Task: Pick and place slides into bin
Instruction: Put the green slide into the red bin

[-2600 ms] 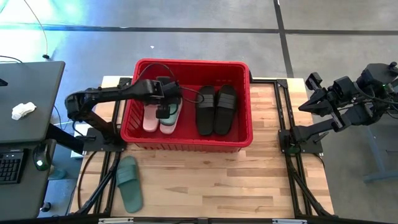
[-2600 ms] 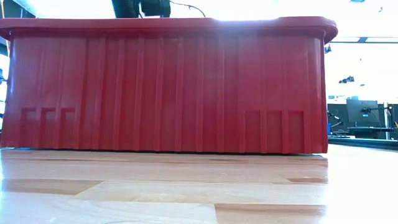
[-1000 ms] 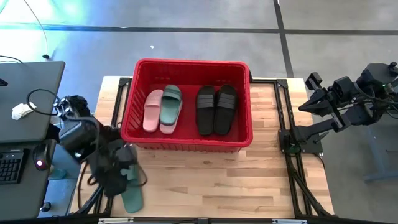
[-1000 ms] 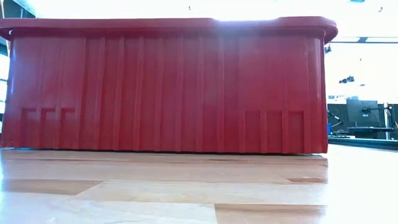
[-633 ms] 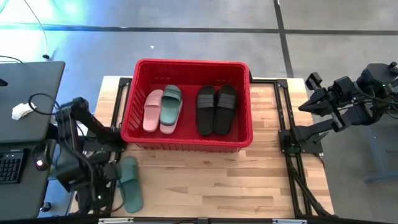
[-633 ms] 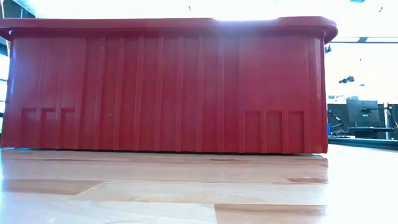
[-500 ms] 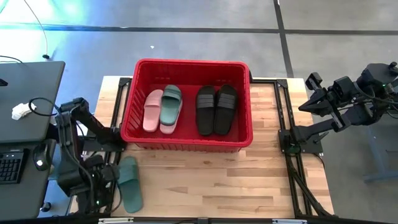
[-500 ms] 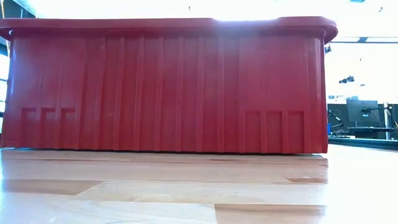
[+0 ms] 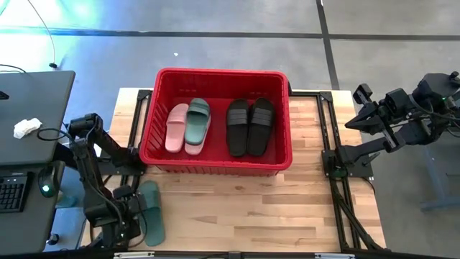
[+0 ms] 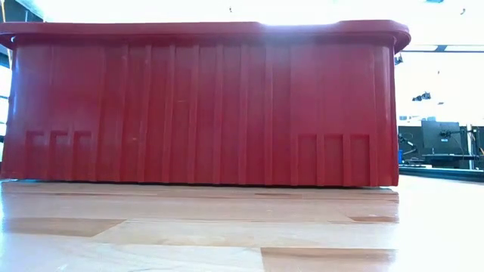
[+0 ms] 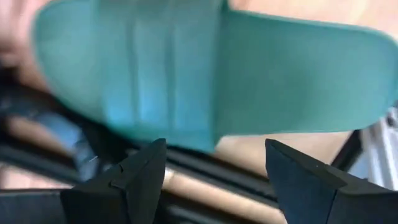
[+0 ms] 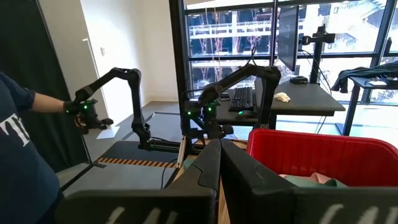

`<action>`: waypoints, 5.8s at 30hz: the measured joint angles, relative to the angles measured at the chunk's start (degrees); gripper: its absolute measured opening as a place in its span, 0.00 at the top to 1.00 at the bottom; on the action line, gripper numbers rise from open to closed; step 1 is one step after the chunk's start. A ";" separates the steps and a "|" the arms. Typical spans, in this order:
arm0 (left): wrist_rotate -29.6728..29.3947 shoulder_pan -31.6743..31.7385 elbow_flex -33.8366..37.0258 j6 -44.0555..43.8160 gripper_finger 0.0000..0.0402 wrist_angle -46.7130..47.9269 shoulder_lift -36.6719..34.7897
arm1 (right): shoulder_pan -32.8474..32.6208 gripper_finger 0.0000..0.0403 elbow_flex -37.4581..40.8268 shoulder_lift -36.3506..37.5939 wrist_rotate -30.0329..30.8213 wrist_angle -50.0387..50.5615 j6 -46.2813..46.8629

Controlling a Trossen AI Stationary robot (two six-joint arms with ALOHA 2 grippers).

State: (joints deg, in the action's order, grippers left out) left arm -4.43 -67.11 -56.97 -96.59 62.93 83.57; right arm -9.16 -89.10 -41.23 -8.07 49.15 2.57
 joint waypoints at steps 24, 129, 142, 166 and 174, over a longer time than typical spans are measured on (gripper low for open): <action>-5.89 6.96 -19.20 10.04 0.37 14.80 11.46 | 0.02 1.00 0.00 0.00 0.02 0.00 -0.01; -41.15 9.81 -77.77 40.35 1.00 24.52 29.24 | 0.01 1.00 0.00 0.02 0.02 0.00 0.00; -56.30 29.11 -78.01 79.82 1.00 20.69 23.69 | 0.02 1.00 0.00 0.02 0.03 0.00 0.00; -50.29 75.01 -71.72 117.79 1.00 27.02 14.32 | 0.00 1.00 0.00 0.00 0.02 0.23 0.00; -49.81 87.59 -51.69 115.15 1.00 27.06 5.09 | 0.00 1.00 0.00 0.00 0.02 1.47 0.00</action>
State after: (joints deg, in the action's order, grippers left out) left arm -54.24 20.47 -108.66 18.56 90.00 88.66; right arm -9.17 -89.10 -41.23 -8.05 50.62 2.57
